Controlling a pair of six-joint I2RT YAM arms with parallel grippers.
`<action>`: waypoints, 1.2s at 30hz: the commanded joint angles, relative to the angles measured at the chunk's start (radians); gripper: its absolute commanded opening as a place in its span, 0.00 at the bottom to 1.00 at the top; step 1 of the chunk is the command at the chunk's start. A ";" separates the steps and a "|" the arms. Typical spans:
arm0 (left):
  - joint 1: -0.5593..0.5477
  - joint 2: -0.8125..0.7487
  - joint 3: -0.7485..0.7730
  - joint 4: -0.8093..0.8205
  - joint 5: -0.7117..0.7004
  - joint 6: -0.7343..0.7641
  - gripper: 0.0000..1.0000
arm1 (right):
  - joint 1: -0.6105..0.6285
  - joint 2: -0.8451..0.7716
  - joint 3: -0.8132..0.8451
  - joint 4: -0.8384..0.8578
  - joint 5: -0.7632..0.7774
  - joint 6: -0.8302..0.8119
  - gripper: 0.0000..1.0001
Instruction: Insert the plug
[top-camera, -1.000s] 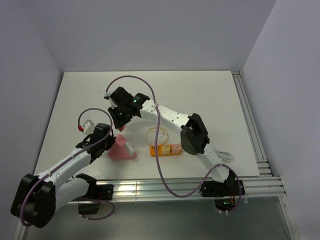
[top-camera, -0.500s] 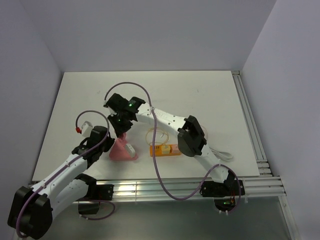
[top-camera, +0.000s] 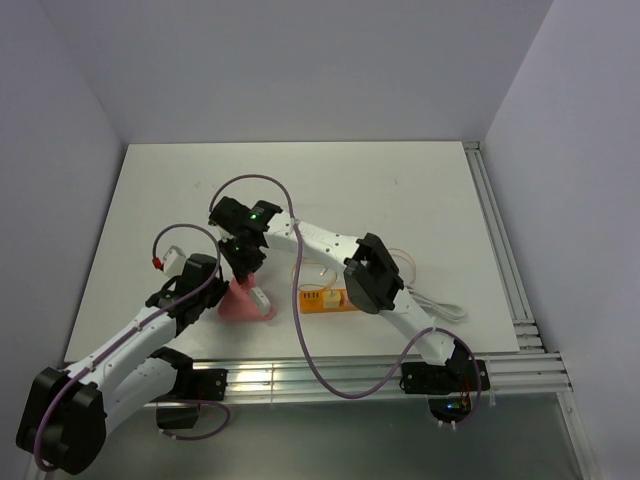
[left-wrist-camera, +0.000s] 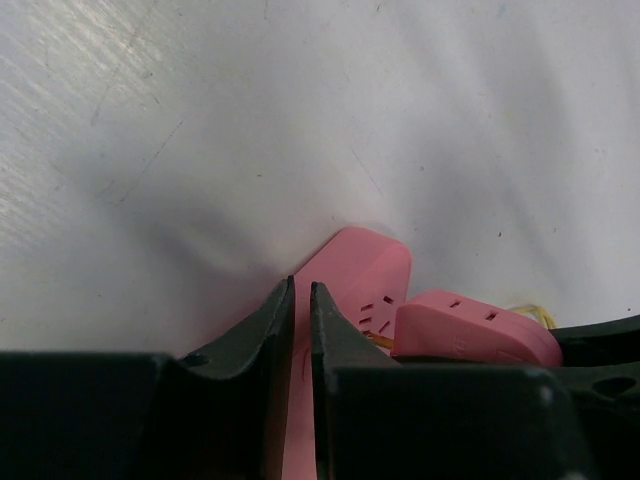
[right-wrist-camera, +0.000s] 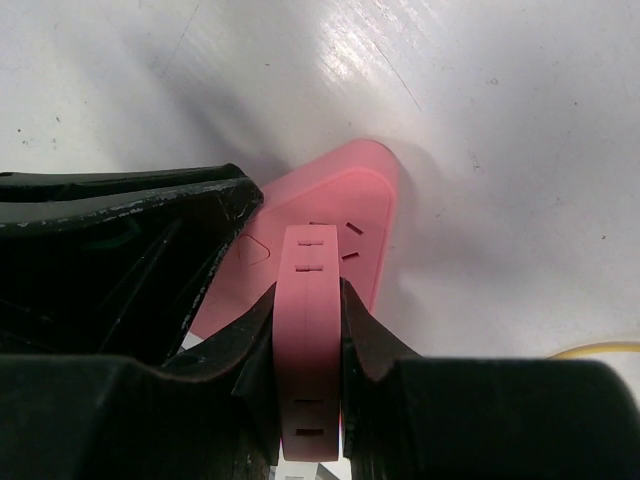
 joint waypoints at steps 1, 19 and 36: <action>0.001 -0.018 -0.013 0.014 -0.001 0.006 0.17 | 0.001 -0.003 0.046 -0.010 0.016 0.009 0.00; 0.002 -0.032 -0.030 0.023 0.011 0.014 0.14 | -0.002 0.013 0.046 -0.012 0.045 0.027 0.00; 0.001 -0.198 0.124 -0.293 0.029 -0.040 0.33 | -0.004 -0.007 0.027 -0.033 0.054 0.024 0.00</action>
